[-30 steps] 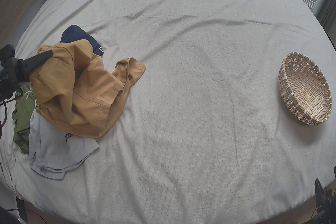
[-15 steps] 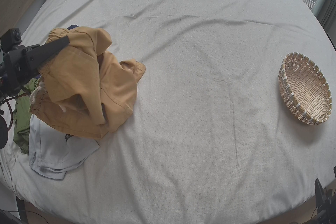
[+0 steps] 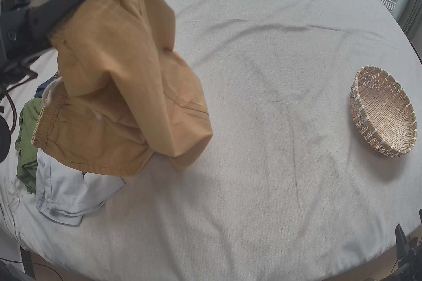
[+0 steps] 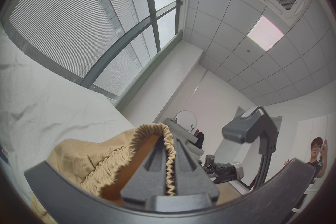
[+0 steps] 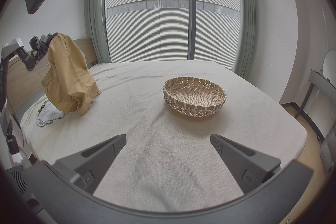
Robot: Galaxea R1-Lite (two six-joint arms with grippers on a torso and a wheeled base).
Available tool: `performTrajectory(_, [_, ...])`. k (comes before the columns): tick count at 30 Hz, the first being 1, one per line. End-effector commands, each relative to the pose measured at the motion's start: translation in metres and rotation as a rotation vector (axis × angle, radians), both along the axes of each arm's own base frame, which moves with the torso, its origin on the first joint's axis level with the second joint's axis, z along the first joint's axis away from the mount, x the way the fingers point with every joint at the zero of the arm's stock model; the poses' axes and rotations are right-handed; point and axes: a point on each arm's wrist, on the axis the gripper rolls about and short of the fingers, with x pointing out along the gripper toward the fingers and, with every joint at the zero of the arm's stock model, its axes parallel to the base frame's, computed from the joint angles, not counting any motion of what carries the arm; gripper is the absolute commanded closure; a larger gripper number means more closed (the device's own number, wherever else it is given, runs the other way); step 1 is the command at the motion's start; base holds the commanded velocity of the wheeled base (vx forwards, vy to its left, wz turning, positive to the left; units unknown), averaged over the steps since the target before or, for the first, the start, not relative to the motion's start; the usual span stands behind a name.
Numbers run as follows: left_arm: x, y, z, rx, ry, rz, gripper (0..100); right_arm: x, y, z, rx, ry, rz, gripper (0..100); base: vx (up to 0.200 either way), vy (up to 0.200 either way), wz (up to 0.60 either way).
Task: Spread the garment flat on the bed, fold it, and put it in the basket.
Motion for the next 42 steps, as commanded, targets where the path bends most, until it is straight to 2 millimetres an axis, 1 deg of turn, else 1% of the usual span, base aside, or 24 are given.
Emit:
performTrajectory(1, [-0.008,-0.013,0.034,-0.049,-0.041,-0.086,100,0.0,0.0,-0.005,0.0,0.001,0.0,0,0.0,0.0,0.0])
performTrajectory(5, [-0.007,-0.016,0.054,-0.067,-0.06,-0.117,100,0.0,0.0,-0.005,0.001,0.001,0.0,0,0.0,0.0,0.0])
performTrajectory(6, [-0.007,-0.016,0.055,-0.068,-0.062,-0.118,100,0.0,0.0,-0.005,0.0,0.001,0.0,0,0.0,0.0,0.0])
performTrajectory(9, [-0.011,-0.02,0.075,-0.091,-0.073,-0.167,100,0.0,0.0,-0.005,0.001,0.001,0.0,0,0.0,0.0,0.0])
performTrajectory(10, [-0.011,-0.021,0.077,-0.096,-0.072,-0.171,100,0.0,0.0,-0.005,0.001,0.001,0.0,0,0.0,0.0,0.0])
performTrajectory(11, [-0.014,-0.022,0.087,-0.137,-0.067,-0.187,100,0.0,0.0,-0.005,0.001,0.001,-0.002,0,0.0,0.0,0.0])
performTrajectory(12, [-0.014,-0.022,0.092,-0.167,-0.056,-0.192,100,0.0,0.0,-0.005,0.001,0.001,0.0,0,0.0,0.0,0.0])
performTrajectory(13, [-0.013,-0.023,0.096,-0.19,-0.047,-0.2,100,0.0,0.0,-0.005,0.001,0.001,0.0,0,0.0,0.0,0.0])
performTrajectory(15, [-0.011,-0.025,0.098,-0.2,-0.043,-0.211,100,0.0,0.0,-0.005,0.001,0.001,0.0,0,0.0,0.0,0.0])
performTrajectory(17, [-0.005,-0.035,0.091,-0.198,-0.015,-0.24,100,0.0,0.0,-0.005,0.001,0.001,-0.002,0,0.0,0.0,0.0])
performTrajectory(19, [0.004,-0.044,0.077,-0.192,0.028,-0.254,100,0.0,0.0,-0.005,0.004,0.001,-0.002,0,0.0,0.0,0.0])
performTrajectory(20, [0.005,-0.045,0.074,-0.19,0.032,-0.255,100,0.0,0.0,-0.005,0.004,0.001,-0.002,0,0.0,0.0,0.0])
performTrajectory(23, [0.016,-0.051,0.052,-0.183,0.066,-0.253,100,0.0,0.0,-0.005,0.0,0.001,0.0,0,0.0,0.0,0.0])
performTrajectory(25, [0.018,-0.054,0.047,-0.176,0.072,-0.254,100,0.0,0.0,-0.005,-0.002,0.001,0.001,0,0.0,0.0,0.0])
performTrajectory(32, [0.013,-0.065,0.046,-0.165,0.068,-0.299,100,0.0,0.0,-0.005,-0.005,0.0,0.004,0,0.0,0.0,0.0])
performTrajectory(40, [0.013,-0.066,0.046,-0.165,0.07,-0.301,100,0.0,0.0,-0.005,0.015,-0.002,-0.008,0,0.0,0.0,0.0])
performTrajectory(42, [0.013,-0.066,0.046,-0.162,0.067,-0.303,100,0.0,-0.001,-0.001,0.015,-0.038,-0.029,0,0.0,0.0,0.0])
